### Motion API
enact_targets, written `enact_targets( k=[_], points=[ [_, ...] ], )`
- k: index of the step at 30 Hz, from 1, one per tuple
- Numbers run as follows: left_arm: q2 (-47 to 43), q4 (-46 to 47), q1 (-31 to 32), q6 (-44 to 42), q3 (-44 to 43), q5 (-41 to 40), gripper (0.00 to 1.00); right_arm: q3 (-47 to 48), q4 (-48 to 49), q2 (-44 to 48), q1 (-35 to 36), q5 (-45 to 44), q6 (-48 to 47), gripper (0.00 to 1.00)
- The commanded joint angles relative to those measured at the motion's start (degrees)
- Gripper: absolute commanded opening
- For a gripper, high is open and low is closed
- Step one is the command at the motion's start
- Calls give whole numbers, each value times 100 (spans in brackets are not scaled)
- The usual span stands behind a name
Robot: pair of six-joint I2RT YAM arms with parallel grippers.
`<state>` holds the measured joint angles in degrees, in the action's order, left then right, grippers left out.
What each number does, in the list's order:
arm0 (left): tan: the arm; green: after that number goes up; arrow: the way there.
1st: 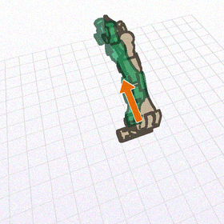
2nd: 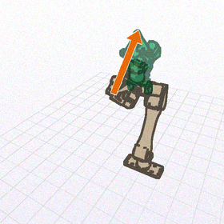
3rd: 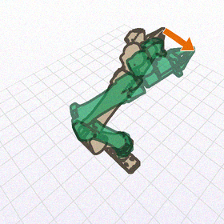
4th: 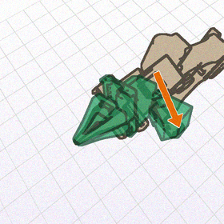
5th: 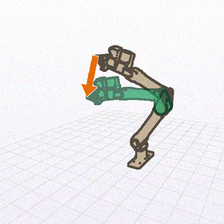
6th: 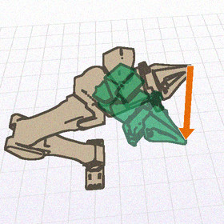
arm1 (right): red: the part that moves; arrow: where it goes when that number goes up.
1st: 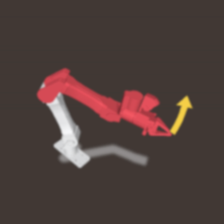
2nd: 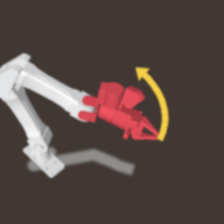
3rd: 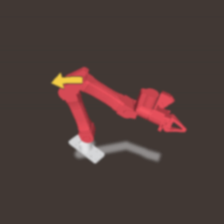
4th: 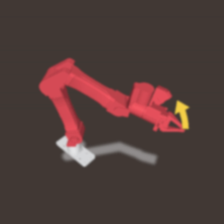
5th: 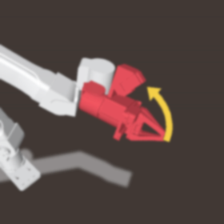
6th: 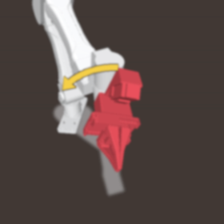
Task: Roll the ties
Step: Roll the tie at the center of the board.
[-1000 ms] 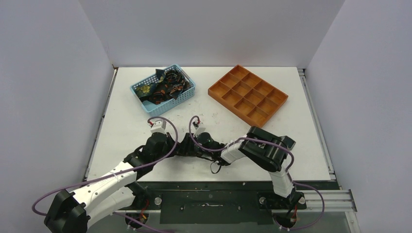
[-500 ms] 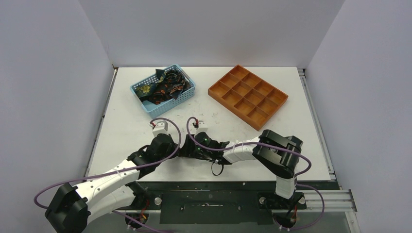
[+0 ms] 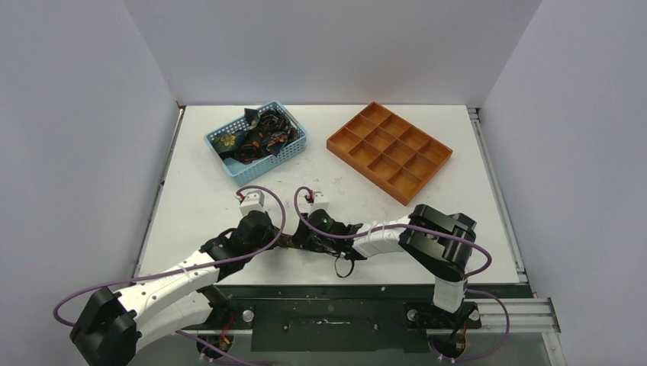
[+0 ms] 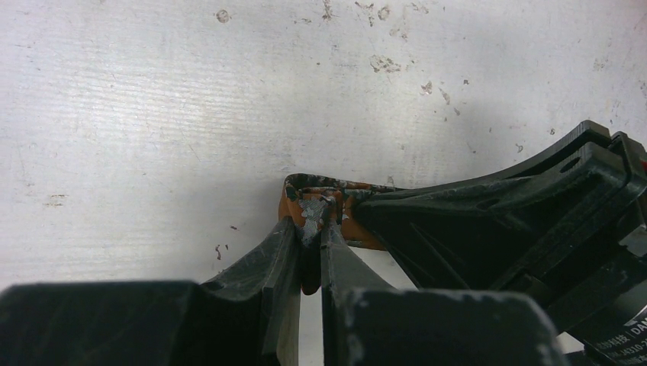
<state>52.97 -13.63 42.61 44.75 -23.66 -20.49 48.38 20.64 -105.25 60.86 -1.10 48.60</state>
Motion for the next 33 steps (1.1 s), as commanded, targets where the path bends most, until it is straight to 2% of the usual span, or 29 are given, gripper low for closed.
enact_targets(
  k=[1, 14, 33],
  points=[
    [-91, 1, 41, -55, -288, -142, 0, 27, 45, 228, 70, 33, -110, 10],
    [-176, 9, 45, -29, -183, -181, 0, -1, 189, 624, 337, -273, -412, 8],
    [-410, -19, 63, 46, -131, -47, 0, 320, 262, -352, 222, -28, -301, 5]
  ],
)
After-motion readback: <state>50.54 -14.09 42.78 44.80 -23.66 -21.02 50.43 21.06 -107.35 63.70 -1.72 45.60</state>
